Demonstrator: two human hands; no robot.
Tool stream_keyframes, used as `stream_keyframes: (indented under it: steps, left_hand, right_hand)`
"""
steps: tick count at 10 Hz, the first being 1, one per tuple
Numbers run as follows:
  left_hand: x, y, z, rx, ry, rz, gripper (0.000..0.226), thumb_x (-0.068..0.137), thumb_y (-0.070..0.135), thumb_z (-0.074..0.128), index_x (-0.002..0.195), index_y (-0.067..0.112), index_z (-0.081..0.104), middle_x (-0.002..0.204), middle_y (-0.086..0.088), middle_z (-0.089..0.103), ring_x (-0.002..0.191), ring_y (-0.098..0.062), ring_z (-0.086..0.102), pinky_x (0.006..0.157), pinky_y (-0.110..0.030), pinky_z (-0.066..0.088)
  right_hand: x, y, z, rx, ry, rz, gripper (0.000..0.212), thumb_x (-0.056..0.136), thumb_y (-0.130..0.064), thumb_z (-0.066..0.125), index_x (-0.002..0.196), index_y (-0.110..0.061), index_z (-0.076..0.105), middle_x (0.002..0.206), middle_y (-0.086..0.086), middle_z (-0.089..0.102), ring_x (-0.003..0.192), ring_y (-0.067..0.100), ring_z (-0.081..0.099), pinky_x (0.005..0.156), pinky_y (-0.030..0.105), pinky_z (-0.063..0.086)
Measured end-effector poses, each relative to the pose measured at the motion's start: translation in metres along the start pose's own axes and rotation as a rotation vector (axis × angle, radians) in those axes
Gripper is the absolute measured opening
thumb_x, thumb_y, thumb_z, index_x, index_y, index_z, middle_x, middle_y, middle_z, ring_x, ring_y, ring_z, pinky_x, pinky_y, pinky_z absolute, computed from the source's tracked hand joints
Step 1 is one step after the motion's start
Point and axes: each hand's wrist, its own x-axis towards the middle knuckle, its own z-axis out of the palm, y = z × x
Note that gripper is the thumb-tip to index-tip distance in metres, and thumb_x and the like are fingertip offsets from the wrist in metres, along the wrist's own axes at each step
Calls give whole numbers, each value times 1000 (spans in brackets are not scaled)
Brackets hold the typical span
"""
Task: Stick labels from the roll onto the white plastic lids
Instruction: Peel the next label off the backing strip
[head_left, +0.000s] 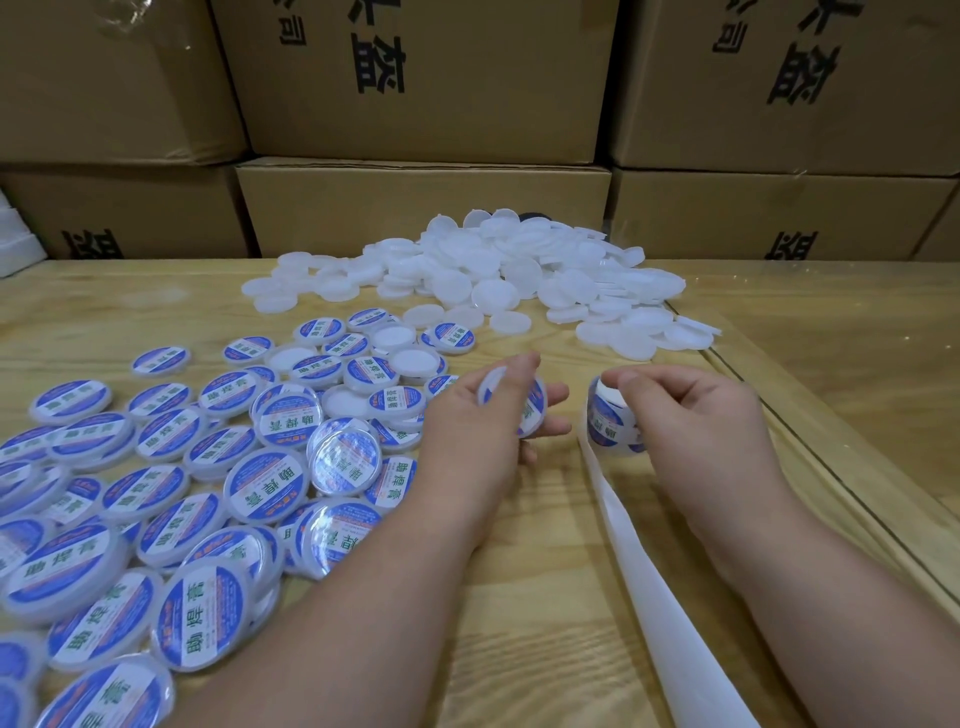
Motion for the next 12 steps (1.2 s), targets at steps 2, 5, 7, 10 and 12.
stream_keyframes:
  steps: [2, 5, 7, 10, 12]
  left_hand:
    - [2, 0, 3, -104, 174, -15, 23, 105, 50, 42, 107, 39, 63, 62, -1, 62, 39, -10, 47, 37, -21, 38]
    - [8, -2, 1, -279, 288, 29, 100, 100, 11, 53, 145, 62, -20, 125, -9, 67, 78, -24, 78, 61, -29, 60]
    - [3, -6, 6, -101, 184, 107, 84, 104, 21, 48, 144, 68, -9, 97, 0, 79, 66, -26, 76, 55, -29, 58]
    - [14, -15, 1, -94, 323, 143, 81, 106, 21, 42, 144, 68, -12, 115, 7, 67, 78, -12, 77, 63, -27, 60]
    - [15, -13, 3, -27, 211, 47, 38, 108, 18, 38, 136, 43, 44, 78, 5, 74, 56, -12, 69, 50, -26, 54]
  right_hand:
    - [1, 6, 0, -36, -14, 1, 22, 93, -19, 63, 82, -28, 80, 84, -22, 75, 83, -7, 68, 64, 9, 48]
    - [4, 7, -2, -18, -24, -7, 21, 93, -18, 63, 83, -26, 80, 83, -21, 75, 78, -9, 67, 57, 4, 44]
    - [7, 9, -5, -1, -4, -27, 22, 94, -17, 63, 80, -25, 78, 75, -23, 73, 71, -12, 65, 53, 3, 42]
    - [7, 12, -3, -25, -29, -33, 26, 93, -13, 62, 77, -25, 78, 77, -18, 75, 72, -7, 67, 53, 4, 43]
    - [7, 9, -6, -30, 20, -16, 23, 92, -16, 62, 75, -23, 77, 70, -19, 72, 62, -6, 64, 49, 5, 42]
